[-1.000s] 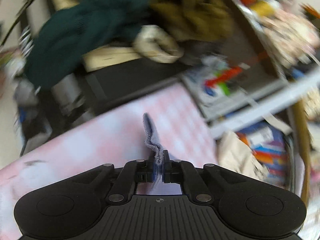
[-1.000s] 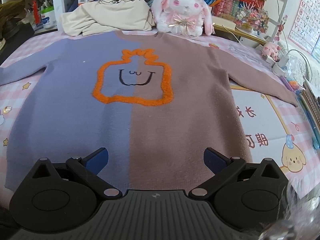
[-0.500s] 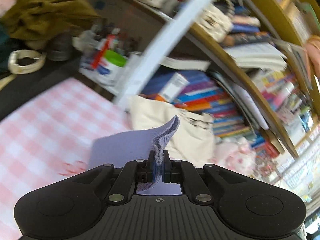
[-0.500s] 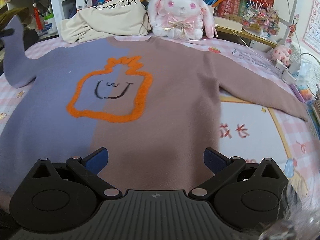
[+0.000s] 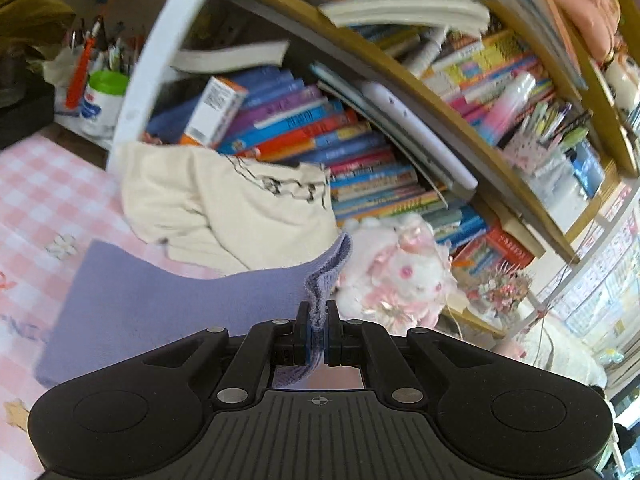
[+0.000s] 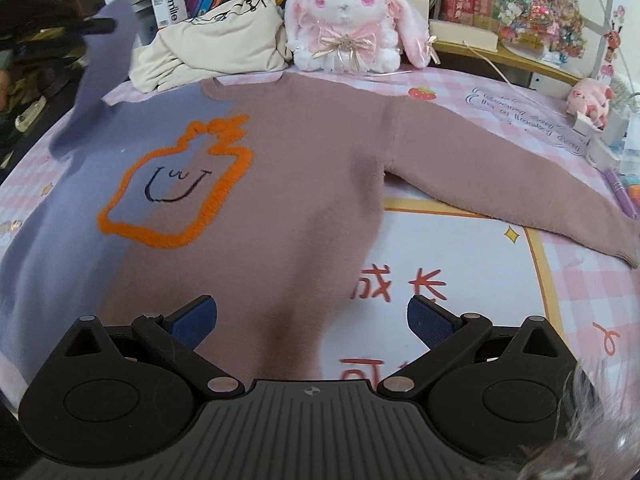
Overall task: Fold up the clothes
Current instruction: 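Lift the lavender sleeve with the left tool and lay it across the body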
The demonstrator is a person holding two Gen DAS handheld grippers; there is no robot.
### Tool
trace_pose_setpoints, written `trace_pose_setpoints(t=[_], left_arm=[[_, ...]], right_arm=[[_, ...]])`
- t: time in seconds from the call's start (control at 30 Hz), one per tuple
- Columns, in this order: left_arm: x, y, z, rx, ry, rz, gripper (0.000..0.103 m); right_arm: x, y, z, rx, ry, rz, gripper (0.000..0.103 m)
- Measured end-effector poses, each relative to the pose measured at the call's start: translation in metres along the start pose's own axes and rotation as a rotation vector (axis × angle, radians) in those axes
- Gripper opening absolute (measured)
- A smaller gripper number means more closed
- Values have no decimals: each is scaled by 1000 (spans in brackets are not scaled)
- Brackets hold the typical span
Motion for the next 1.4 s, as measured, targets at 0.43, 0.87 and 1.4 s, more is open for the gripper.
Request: trace_pose_setpoints(t=[0.43, 0.87, 1.4], left_arm=[[45, -43, -34, -22, 54, -8, 4], [70, -71, -56, 13, 121, -26, 4], [22, -79, -83, 266, 149, 171, 69]], right_arm=[[5, -33, 1, -15, 20, 66, 103], [5, -43, -1, -8, 28, 70, 103], [6, -41, -7, 0, 49, 90, 103]])
Point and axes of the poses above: each gripper's, at about its wrist camera, not at the fingertips, and x roughly the way its jaws point, y to its left, z to its top, the point moved 2 cm from there along x, roughly the way its jaws point, and after that the axes turned 6 degrees about x, right-handed, at the moved point
